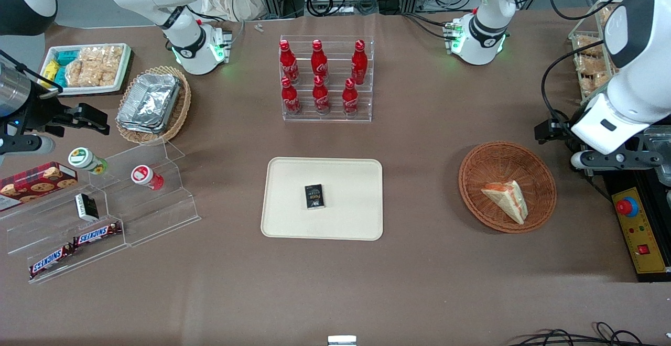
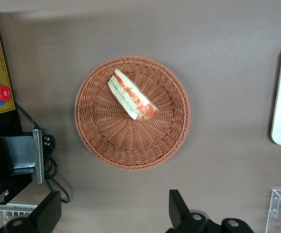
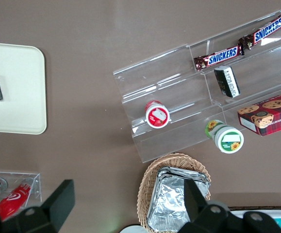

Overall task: Place sandwich from basket to tray
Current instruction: 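Move the left gripper over the wrapped sandwich in the wicker basket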

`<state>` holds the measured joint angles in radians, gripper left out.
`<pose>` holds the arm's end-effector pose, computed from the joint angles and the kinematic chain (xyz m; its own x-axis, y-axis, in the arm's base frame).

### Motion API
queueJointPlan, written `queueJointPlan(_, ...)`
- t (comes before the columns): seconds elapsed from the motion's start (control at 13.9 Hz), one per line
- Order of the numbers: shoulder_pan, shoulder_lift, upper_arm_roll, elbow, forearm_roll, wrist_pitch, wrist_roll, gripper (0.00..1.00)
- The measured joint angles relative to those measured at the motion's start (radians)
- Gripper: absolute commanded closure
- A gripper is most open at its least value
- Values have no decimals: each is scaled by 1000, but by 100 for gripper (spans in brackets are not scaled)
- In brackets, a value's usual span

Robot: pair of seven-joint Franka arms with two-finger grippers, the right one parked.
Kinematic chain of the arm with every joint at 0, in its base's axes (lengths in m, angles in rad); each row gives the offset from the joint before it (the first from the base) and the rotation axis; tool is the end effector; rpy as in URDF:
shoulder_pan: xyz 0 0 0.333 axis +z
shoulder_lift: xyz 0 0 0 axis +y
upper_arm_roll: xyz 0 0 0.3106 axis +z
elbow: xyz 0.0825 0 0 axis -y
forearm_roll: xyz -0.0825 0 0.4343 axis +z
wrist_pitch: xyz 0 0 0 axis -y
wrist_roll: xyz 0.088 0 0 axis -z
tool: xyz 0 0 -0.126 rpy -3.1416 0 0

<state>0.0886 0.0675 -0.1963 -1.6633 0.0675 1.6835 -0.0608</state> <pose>0.6244 -0.0569 0.5205 0.9976 -0.0546 -0.0428 -0.0570 -0.9968 -0.0562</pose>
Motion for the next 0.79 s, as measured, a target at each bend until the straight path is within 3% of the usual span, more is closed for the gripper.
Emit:
queueJointPlan(0.51, 3, 84, 16, 4, -21, 35, -46, 0)
queueJointPlan(0.79, 8, 127, 26, -142, -21, 299, -303, 0)
